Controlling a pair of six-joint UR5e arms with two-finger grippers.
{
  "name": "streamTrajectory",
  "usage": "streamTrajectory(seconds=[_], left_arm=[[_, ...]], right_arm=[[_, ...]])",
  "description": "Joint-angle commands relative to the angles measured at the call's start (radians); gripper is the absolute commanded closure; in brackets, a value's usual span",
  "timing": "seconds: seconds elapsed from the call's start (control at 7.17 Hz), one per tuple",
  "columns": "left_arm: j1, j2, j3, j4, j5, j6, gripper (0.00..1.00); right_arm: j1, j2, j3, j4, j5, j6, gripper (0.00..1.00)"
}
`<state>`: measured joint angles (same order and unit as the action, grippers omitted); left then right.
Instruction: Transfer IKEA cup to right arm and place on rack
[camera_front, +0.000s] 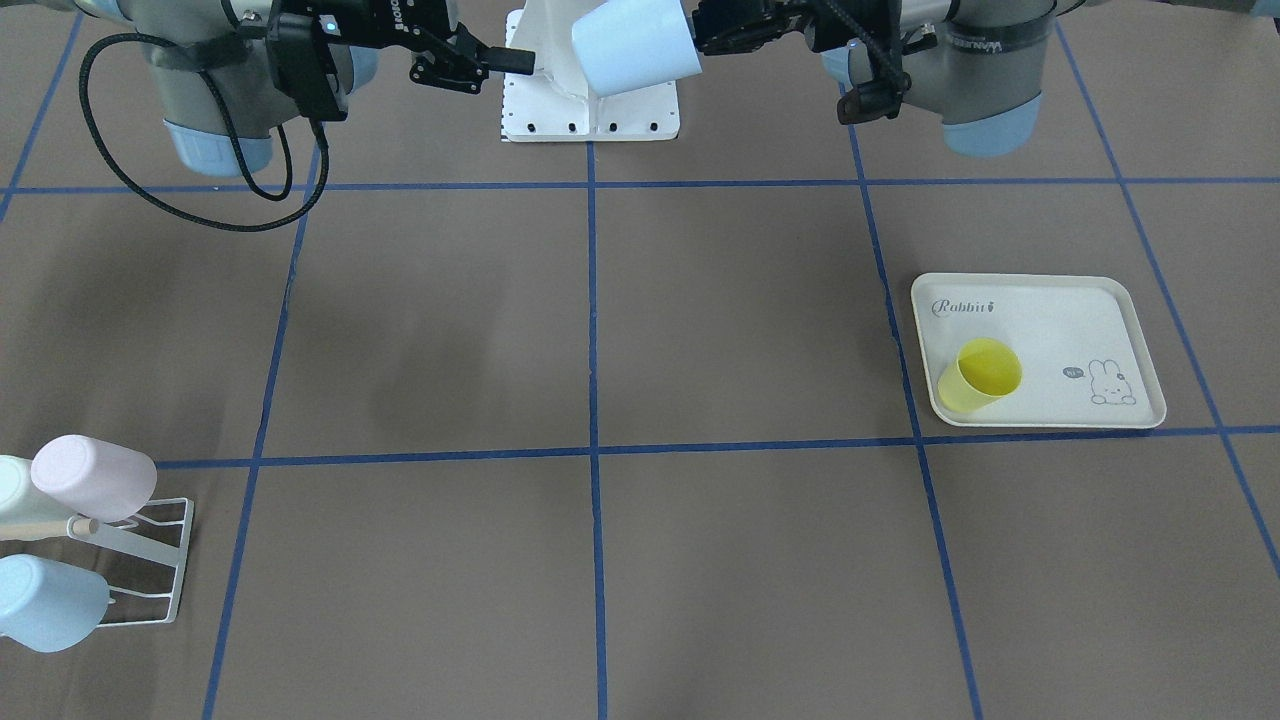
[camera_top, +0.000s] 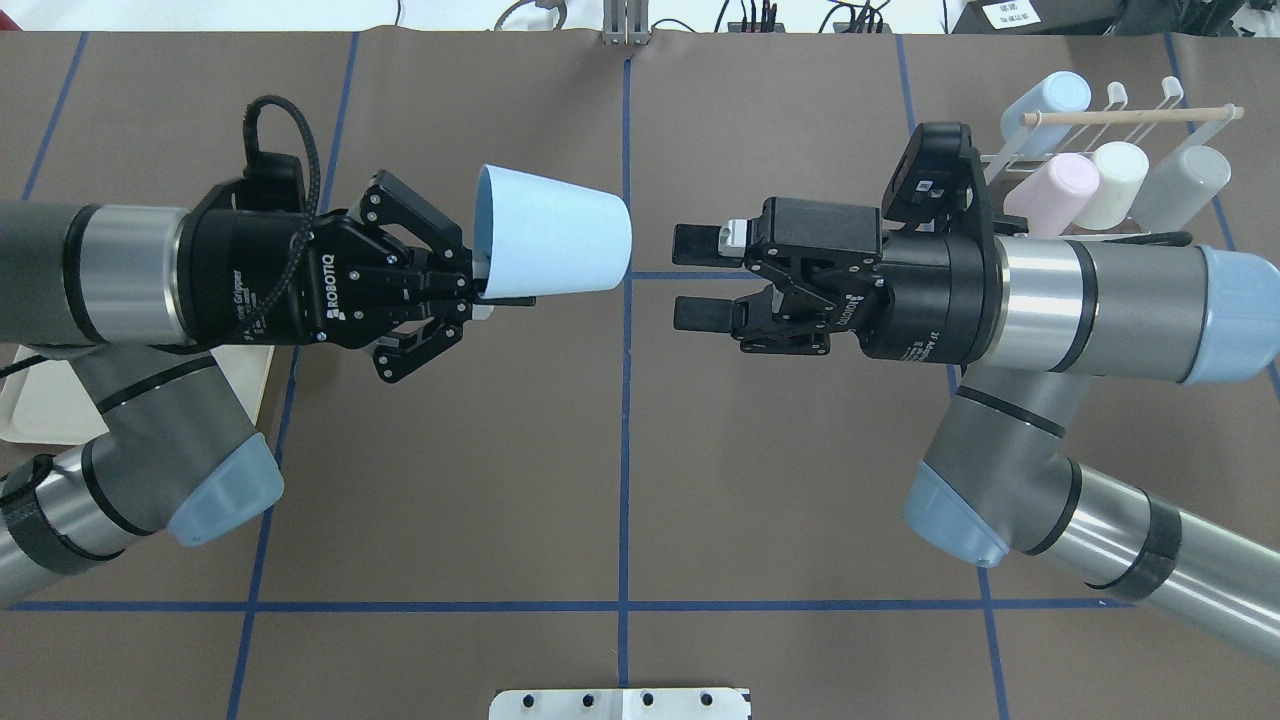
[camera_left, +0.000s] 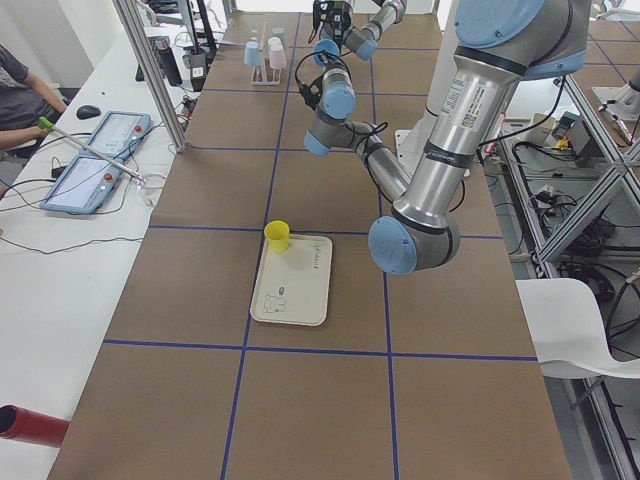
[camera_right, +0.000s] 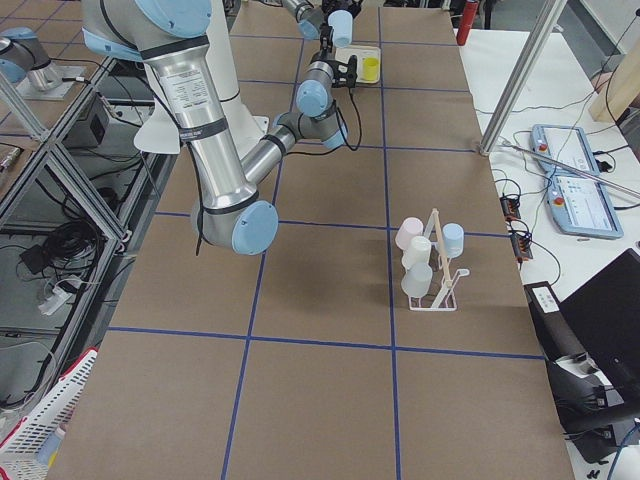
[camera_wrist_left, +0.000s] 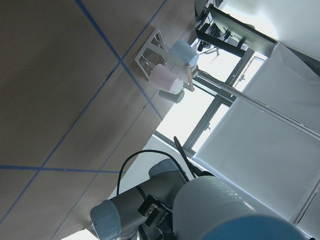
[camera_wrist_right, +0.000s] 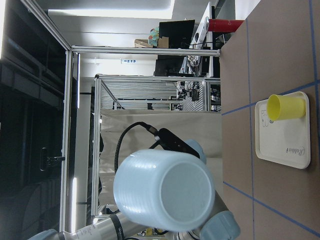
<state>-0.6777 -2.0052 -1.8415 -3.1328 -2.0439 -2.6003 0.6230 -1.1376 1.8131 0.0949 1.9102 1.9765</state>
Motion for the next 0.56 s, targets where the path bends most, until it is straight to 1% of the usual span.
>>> streamTrajectory(seconds=[0.0,0.28,0.42], left_arm=[[0.043,-0.003,-0.001,-0.068,0.007,-0.024,1.0],[0.058,-0.02,-0.002,-0.069,0.062,-0.041,1.0],[0.064,-0.024,-0.002,-0.069,0.071,-0.041,1.0]], right_arm=[[-0.022,0.009,-0.001,0.031,-0.029,0.001,0.05],[-0.072,0.009,-0.003,0.078,-0.074,-0.001,0.05],[-0.084,0.009,-0.006,0.104,-0.082,-0.001,0.05]])
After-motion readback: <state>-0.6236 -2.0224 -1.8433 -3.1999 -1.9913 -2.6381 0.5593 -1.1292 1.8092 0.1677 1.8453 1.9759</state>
